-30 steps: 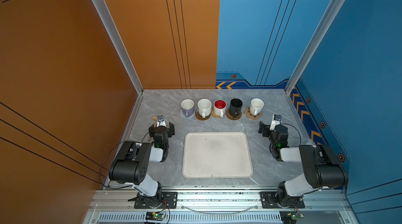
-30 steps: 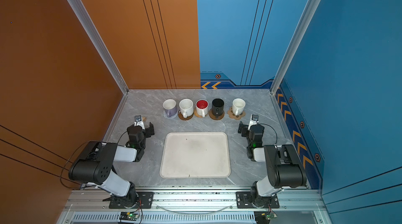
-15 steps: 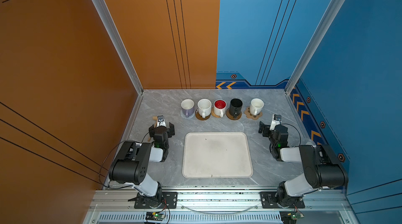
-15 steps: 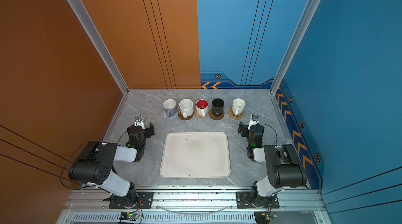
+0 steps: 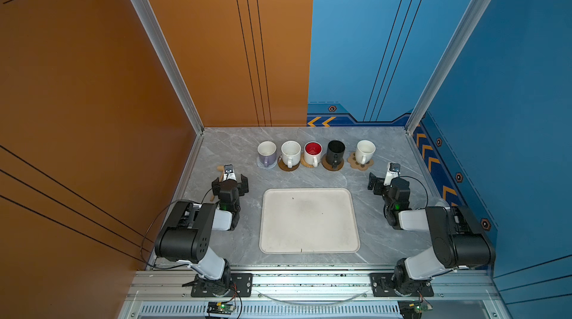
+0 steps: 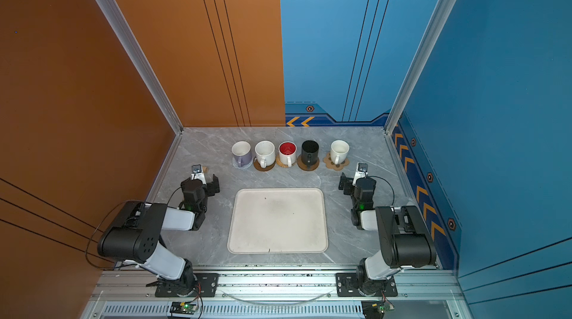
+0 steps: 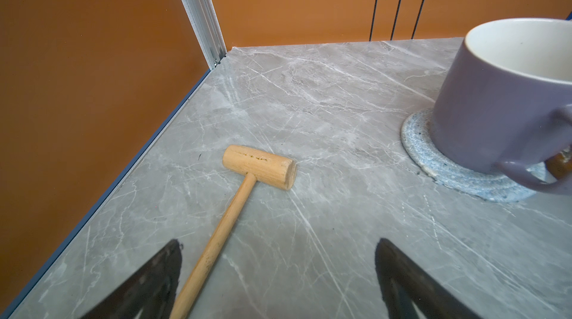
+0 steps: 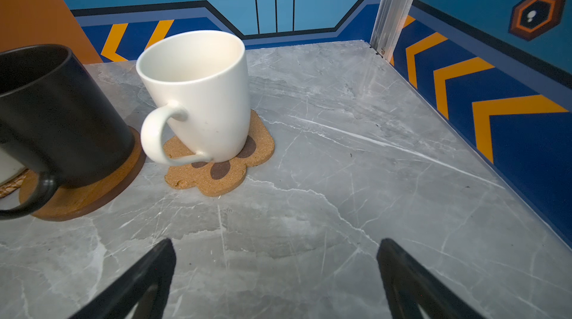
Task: Place cups on coasters
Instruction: Reset both arms
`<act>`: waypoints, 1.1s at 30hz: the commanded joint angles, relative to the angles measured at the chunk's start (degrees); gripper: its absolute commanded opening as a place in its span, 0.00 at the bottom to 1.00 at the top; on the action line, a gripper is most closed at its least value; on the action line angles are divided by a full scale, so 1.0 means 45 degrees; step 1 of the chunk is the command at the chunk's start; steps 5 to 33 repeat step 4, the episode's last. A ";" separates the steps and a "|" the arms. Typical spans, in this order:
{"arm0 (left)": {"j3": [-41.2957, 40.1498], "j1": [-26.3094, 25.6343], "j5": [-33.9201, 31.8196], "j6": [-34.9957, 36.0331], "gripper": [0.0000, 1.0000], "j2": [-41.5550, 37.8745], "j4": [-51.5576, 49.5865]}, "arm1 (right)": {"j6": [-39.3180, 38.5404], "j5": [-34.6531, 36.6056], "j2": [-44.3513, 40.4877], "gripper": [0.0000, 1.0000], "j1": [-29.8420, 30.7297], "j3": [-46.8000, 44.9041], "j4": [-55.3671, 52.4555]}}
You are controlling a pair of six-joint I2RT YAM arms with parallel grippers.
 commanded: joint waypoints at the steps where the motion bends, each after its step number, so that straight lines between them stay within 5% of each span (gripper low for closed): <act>1: 0.0092 0.0070 0.0218 -0.0159 0.98 -0.0184 -0.0088 | -0.0152 -0.0026 0.0160 1.00 0.0038 0.0251 -0.0014; 33: 0.0085 0.0071 0.0215 -0.0151 0.98 -0.0191 -0.0084 | -0.0144 -0.0035 0.0160 1.00 0.0038 0.0251 -0.0014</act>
